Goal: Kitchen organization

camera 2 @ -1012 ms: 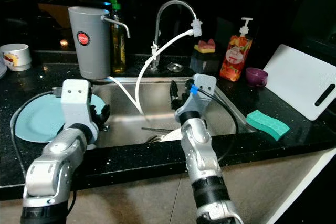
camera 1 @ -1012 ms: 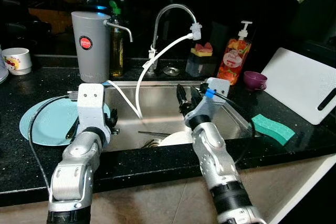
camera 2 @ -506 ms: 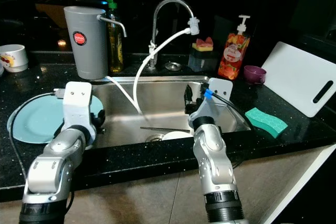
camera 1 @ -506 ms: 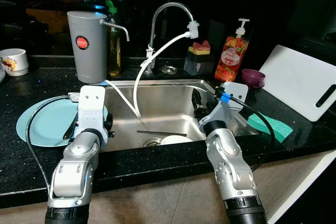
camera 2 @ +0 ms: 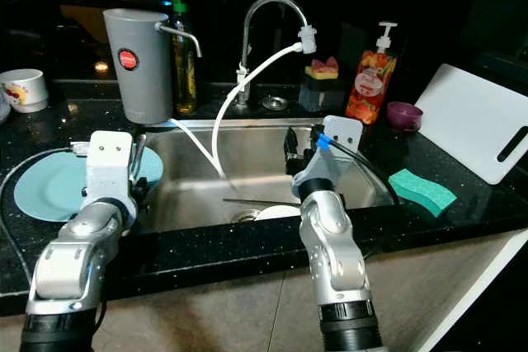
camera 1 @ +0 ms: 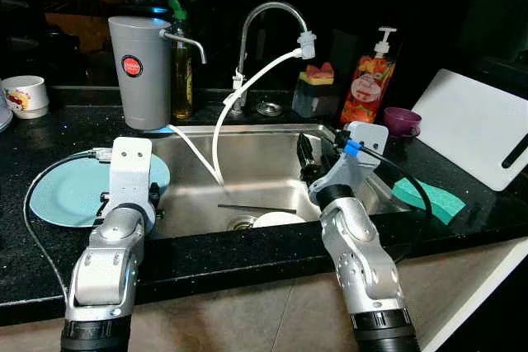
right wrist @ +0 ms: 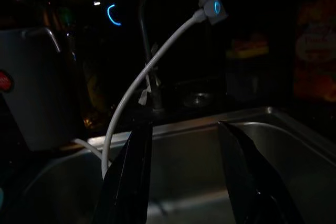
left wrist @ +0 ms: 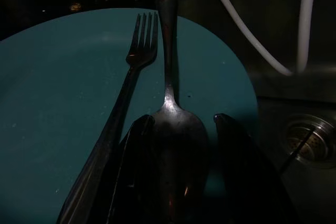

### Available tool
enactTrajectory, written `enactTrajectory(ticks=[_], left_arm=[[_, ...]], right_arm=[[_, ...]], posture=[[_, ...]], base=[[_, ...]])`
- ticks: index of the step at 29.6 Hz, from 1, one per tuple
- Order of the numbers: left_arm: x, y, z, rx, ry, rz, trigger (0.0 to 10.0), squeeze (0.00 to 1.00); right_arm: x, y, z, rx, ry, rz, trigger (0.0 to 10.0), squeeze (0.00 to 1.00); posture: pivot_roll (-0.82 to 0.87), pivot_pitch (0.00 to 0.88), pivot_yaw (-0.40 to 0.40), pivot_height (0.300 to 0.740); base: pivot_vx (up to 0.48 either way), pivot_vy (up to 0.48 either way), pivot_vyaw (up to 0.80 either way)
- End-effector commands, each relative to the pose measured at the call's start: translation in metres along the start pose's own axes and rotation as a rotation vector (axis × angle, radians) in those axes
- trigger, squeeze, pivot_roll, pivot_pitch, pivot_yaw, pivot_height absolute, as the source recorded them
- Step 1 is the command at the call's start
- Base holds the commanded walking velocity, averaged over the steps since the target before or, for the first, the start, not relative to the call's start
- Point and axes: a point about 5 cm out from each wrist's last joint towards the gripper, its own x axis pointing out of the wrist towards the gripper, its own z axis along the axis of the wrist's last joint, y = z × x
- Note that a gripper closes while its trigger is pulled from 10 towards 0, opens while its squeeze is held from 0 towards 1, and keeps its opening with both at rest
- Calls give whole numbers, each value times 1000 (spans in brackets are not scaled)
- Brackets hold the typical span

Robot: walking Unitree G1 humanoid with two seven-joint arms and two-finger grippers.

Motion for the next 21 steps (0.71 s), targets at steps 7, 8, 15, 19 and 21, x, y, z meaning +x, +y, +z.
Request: enactTrajectory(ticks=[7, 8, 15, 19, 21], left_arm=[[4, -8, 0, 17, 24, -11, 10000, 0], [5, -9, 0, 20, 24, -13, 10000, 0], [9, -10, 4, 26, 15, -15, 10000, 0], [10, -11, 6, 30, 8, -20, 10000, 0], [10, -12, 8, 34, 2, -24, 10000, 0]], right_arm=[[-5, -6, -1, -8, 18, -24, 10000, 0], [-5, -7, -1, -10, 17, -29, 10000, 0], [-5, -8, 1, -17, 18, -39, 10000, 0], [-5, -9, 1, -15, 19, -50, 10000, 0], [-5, -9, 1, -14, 19, -51, 10000, 0]], posture=[[162, 58, -109, 740], [157, 60, -107, 740], [146, 45, -100, 740], [146, 49, -102, 740], [146, 46, -100, 740]], base=[[0, 0, 0], [0, 0, 0], [0, 0, 0], [0, 0, 0], [0, 0, 0]])
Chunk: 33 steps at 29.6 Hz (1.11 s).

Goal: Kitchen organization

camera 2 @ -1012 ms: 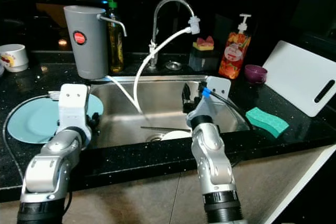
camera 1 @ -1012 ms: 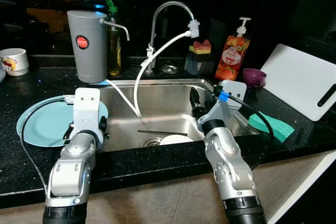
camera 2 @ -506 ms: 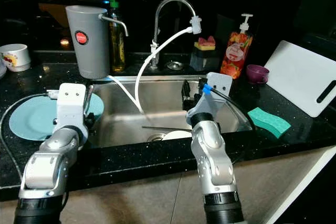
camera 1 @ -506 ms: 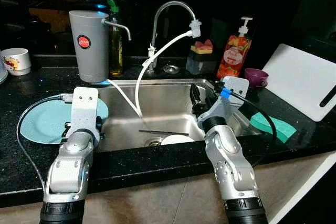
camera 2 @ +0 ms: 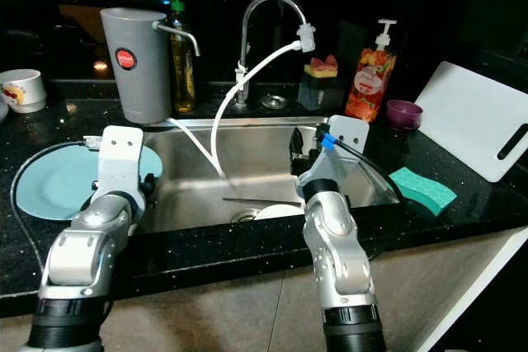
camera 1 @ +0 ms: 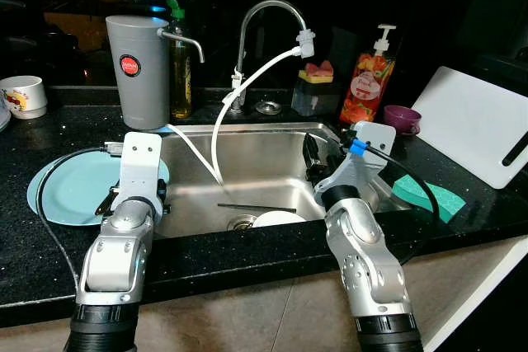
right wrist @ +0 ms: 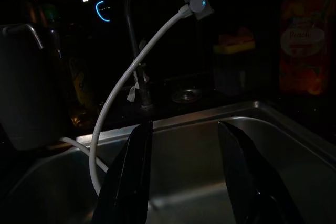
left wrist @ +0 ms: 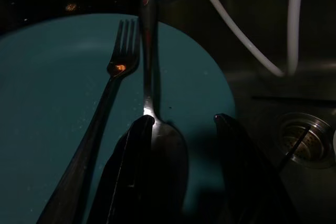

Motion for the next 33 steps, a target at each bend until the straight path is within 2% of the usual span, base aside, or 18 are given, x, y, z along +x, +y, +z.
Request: enactTrajectory(ticks=[1, 7, 9, 14, 16, 18, 19, 20, 25, 26, 27, 29, 33], left_arm=[[1, -2, 2, 17, -5, -4, 10000, 0], [4, -1, 4, 27, -8, -6, 10000, 0], [5, 3, 6, 31, -15, 1, 10000, 0], [9, 12, 10, 31, -22, 31, 10000, 0], [13, 24, 15, 20, -27, 58, 10000, 0], [18, 39, 19, -30, -6, 63, 10000, 0], [18, 39, 19, -30, -6, 63, 10000, 0], [23, 51, 22, -55, 15, 61, 10000, 0], [31, 70, 30, -64, 12, 53, 10000, 0], [31, 70, 30, -64, 12, 53, 10000, 0], [36, 71, 28, -112, 49, 16, 10000, 0], [42, 69, 26, -151, 90, -25, 10000, 0], [49, 66, 27, -146, 99, -48, 10000, 0]], right_arm=[[-2, -3, 0, -4, 7, -15, 10000, 0], [-3, -2, -2, 7, 9, -25, 10000, 0], [-3, 2, -3, 12, 9, -14, 10000, 0], [-3, 0, -3, 12, 10, -20, 10000, 0], [-3, -1, -2, 9, 9, -23, 10000, 0], [-2, -3, 1, -1, 0, -24, 10000, 0], [-2, -3, 1, -1, 0, -24, 10000, 0], [-1, -8, 4, -8, -11, -38, 10000, 0], [0, -10, 7, -7, -29, -55, 10000, 0], [0, -10, 7, -7, -29, -55, 10000, 0], [-1, -11, 7, -7, -31, -61, 10000, 0], [-2, -12, 7, -5, -30, -68, 10000, 0], [-2, -11, 6, -8, -30, -61, 10000, 0]], posture=[[148, 41, -95, 740], [157, 39, -87, 740], [158, 34, -83, 740], [155, 39, -83, 740], [149, 39, -87, 740], [138, 27, -80, 740], [138, 27, -80, 740], [135, 32, -73, 740], [130, 18, -55, 740], [130, 18, -55, 740], [130, 18, -55, 740], [132, 23, -57, 740], [127, 21, -58, 740]], base=[[0, 0, 0], [0, 0, 0], [0, 0, 0], [0, 0, 0], [0, 0, 0], [0, 0, 0], [0, 0, 0], [0, 0, 0], [0, 0, 0], [0, 0, 0], [0, 0, 0], [0, 0, 0], [0, 0, 0]])
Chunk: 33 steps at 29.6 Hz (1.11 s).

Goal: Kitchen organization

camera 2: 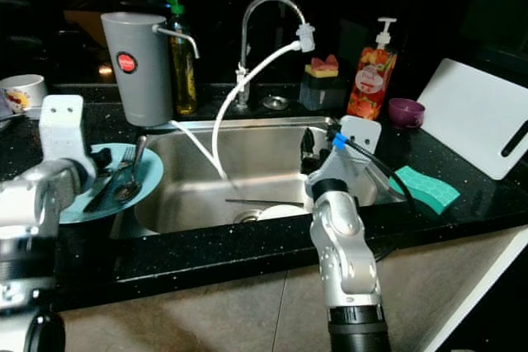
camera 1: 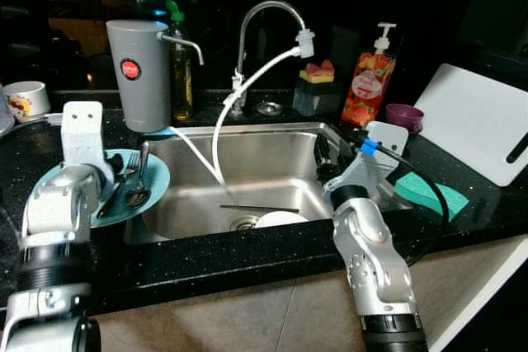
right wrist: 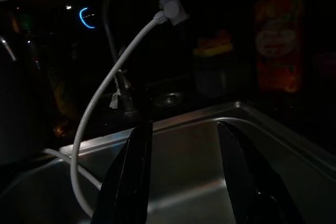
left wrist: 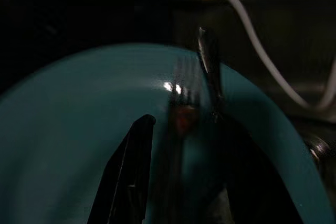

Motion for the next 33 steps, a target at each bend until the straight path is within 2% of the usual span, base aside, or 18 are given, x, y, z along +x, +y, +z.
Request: enactTrajectory(ticks=[1, 4, 7, 18, 21, 27, 32, 33], left_arm=[[4, -1, 5, -6, 0, -21, 10000, 0], [7, -3, 6, -7, 12, -39, 10000, 0], [8, -2, 9, 41, 15, -31, 10000, 0], [14, 3, -3, 9, 63, -44, 10000, 0], [20, -2, -10, 21, 71, -100, 10000, 0], [24, -9, -11, 43, 71, -126, 9843, 0], [26, -14, -8, 55, 54, -140, 8745, 0], [26, -14, -7, 61, 47, -135, 8235, 0]], right_arm=[[-2, -1, 4, -8, -19, -3, 10000, 0], [-2, -1, 4, -10, -19, -5, 10000, 0], [-2, -3, 5, -13, -26, -15, 10000, 0], [-4, -6, 4, -17, -16, -24, 10000, 0], [-1, -4, 4, -13, -14, -13, 10000, 0], [0, -1, 4, -9, -13, -1, 10000, 0], [-1, -2, 5, -8, -16, -8, 10000, 0], [-1, -3, 5, -9, -16, -10, 10000, 0]], posture=[[127, 21, -58, 740], [127, 21, -58, 740], [107, 20, -45, 740], [112, 32, -58, 740], [121, 32, -70, 740], [123, 32, -71, 740], [108, 32, -62, 740], [108, 32, -62, 740]], base=[[0, 0, 0], [0, 0, 0], [0, 0, 0], [0, 0, 0], [0, 0, 0], [0, 0, 0], [0, 0, 0], [0, 0, 0]])
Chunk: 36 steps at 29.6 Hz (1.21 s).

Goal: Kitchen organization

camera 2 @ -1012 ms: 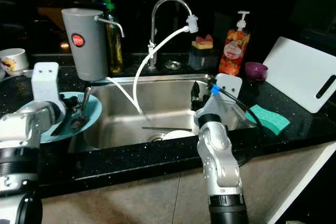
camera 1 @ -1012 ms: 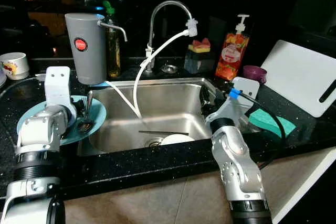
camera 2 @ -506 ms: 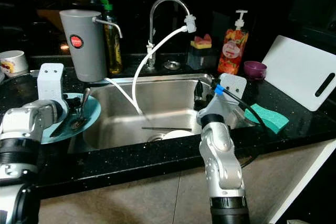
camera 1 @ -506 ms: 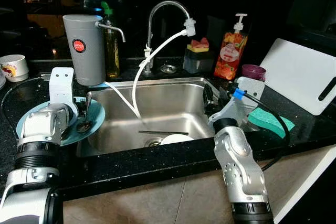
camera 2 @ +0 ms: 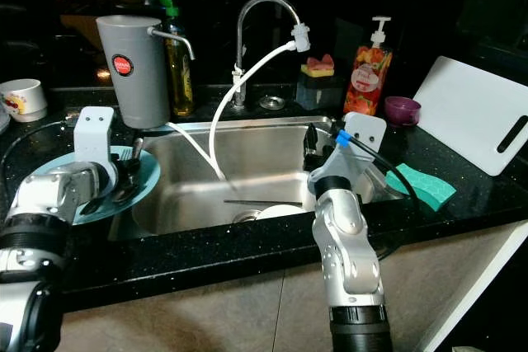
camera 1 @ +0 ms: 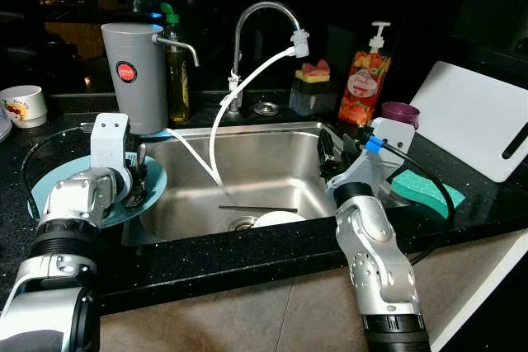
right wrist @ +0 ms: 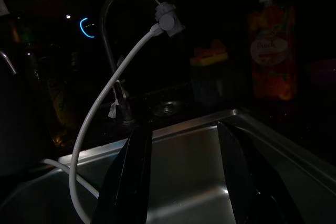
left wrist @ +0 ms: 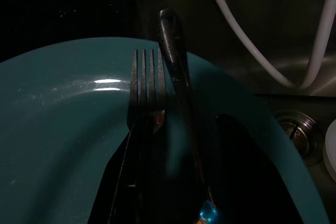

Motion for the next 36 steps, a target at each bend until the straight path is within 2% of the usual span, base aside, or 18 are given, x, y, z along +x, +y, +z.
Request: enactTrajectory(ticks=[1, 2, 6, 9, 11, 12, 17, 19, 20, 21, 22, 36], left_arm=[[1, -3, 5, 15, -13, -2, 8235, 0], [1, -4, 7, 22, -23, -5, 7490, 0], [2, -10, 8, 29, -26, -22, 7137, 0], [5, -11, -2, 16, 5, -21, 5647, 0], [5, -12, -3, 11, 9, -22, 5647, 0], [6, -11, -7, 9, 19, -20, 3608, 0], [7, -10, -12, 1, 35, -14, 3373, 0], [7, -8, -15, -11, 44, -5, 2667, 0], [7, -8, -15, -11, 44, -5, 2667, 0], [7, -8, -16, -14, 47, 0, 1686, 0], [7, -6, -17, -17, 48, 8, 0, 0], [2, 6, -7, -48, -4, 79, 0, 0]], right_arm=[[-1, -3, -2, -7, 13, -11, 10000, 0], [-1, -3, -2, -7, 12, -12, 10000, 0], [-1, -4, -2, -9, 13, -15, 10000, 0], [-1, -4, -2, -11, 14, -13, 10000, 0], [-1, -4, -2, -11, 14, -13, 10000, 0], [0, -4, -2, -11, 16, -11, 10000, 0], [0, -4, -3, -10, 19, -9, 10000, 0], [1, -3, -3, -8, 20, -6, 10000, 0], [1, -3, -3, -8, 20, -6, 10000, 0], [1, -3, -3, -7, 20, -5, 10000, 0], [1, -2, -3, -7, 20, -4, 10000, 0], [1, -1, -4, -4, 21, 1, 10000, 0]], posture=[[108, 32, -62, 740], [108, 32, -62, 740], [106, 33, -63, 740], [106, 33, -63, 740], [106, 33, -63, 740], [110, 33, -70, 740], [112, 33, -71, 740], [114, 32, -73, 740], [114, 32, -73, 740], [115, 32, -73, 740], [115, 32, -73, 740], [120, 35, -77, 740]], base=[[0, 0, 0], [0, 0, 0], [0, 0, 0], [0, 0, 0], [0, 0, 0], [0, 0, 0], [0, 0, 0], [0, 0, 0], [0, 0, 0], [0, 0, 0], [0, 0, 0], [0, 0, 0]])
